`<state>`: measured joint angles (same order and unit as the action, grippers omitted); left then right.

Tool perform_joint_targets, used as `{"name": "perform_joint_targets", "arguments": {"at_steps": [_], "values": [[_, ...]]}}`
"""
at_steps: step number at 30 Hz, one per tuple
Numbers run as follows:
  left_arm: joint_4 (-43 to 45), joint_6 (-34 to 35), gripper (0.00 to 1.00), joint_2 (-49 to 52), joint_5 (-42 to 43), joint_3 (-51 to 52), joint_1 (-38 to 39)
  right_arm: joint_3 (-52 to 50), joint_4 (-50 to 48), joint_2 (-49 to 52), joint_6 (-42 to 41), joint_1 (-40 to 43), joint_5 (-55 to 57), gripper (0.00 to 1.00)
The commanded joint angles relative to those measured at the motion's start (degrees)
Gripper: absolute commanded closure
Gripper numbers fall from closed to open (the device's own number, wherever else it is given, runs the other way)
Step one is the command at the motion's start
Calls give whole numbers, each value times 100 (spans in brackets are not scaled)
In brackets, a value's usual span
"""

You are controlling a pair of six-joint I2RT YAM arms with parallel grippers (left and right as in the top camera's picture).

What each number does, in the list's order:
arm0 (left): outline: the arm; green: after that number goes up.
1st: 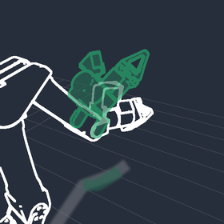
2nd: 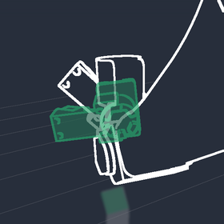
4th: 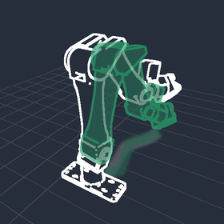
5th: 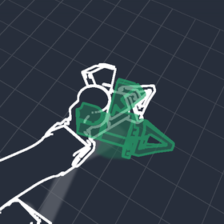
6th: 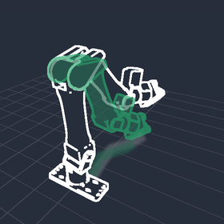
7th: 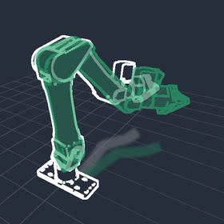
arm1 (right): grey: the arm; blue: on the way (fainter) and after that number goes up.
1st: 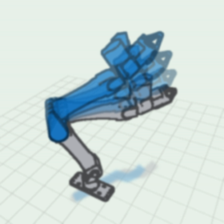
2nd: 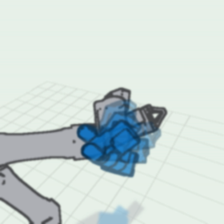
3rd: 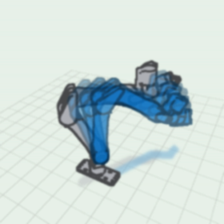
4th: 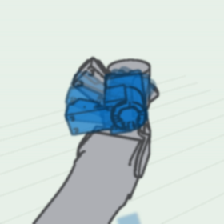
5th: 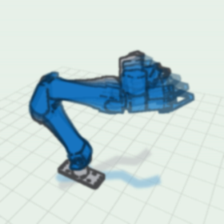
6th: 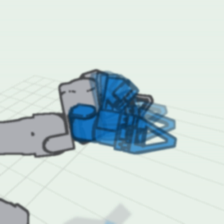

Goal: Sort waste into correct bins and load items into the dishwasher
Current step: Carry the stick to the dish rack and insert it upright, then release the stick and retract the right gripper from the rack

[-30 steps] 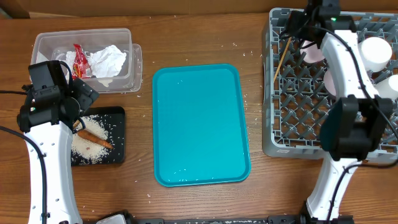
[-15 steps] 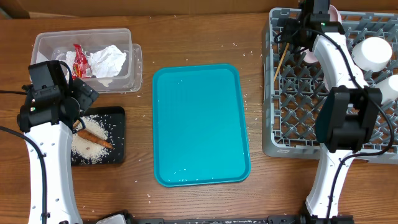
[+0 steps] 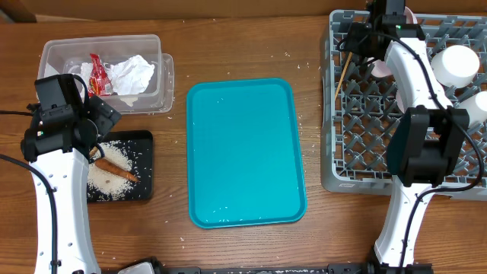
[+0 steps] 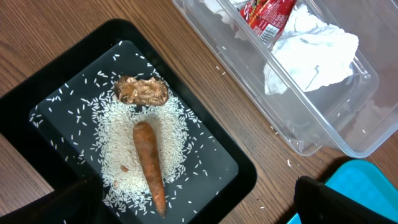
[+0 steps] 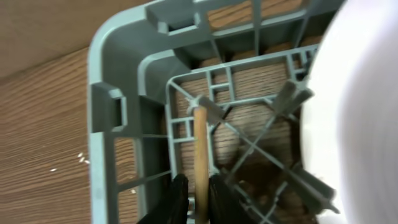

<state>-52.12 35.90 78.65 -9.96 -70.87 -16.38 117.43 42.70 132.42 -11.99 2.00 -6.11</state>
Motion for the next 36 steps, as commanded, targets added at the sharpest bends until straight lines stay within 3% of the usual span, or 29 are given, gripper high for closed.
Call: {"name": "perform_joint_targets", "arguments": {"at_steps": [1,7,12,17,19,21,27,36], "values": [[7,50,0,-17,-96,-63,-9,197,7,-39,-4,-13,-323,85],[7,50,0,-17,-96,-63,-9,197,4,-39,0,-13,-601,85],[7,50,0,-17,-96,-63,-9,197,44,-90,0,-13,-599,79],[7,50,0,-17,-96,-63,-9,197,413,-608,-7,-13,-599,66],[7,50,0,-17,-96,-63,-9,197,664,-935,-7,-13,-599,49],[7,50,0,-17,-96,-63,-9,197,1045,-1314,-31,-13,-601,41],[7,50,0,-17,-96,-63,-9,197,2649,-2326,-330,-20,-664,39],[7,50,0,-17,-96,-63,-9,197,4548,-2964,-308,-278,-1309,38]]}}
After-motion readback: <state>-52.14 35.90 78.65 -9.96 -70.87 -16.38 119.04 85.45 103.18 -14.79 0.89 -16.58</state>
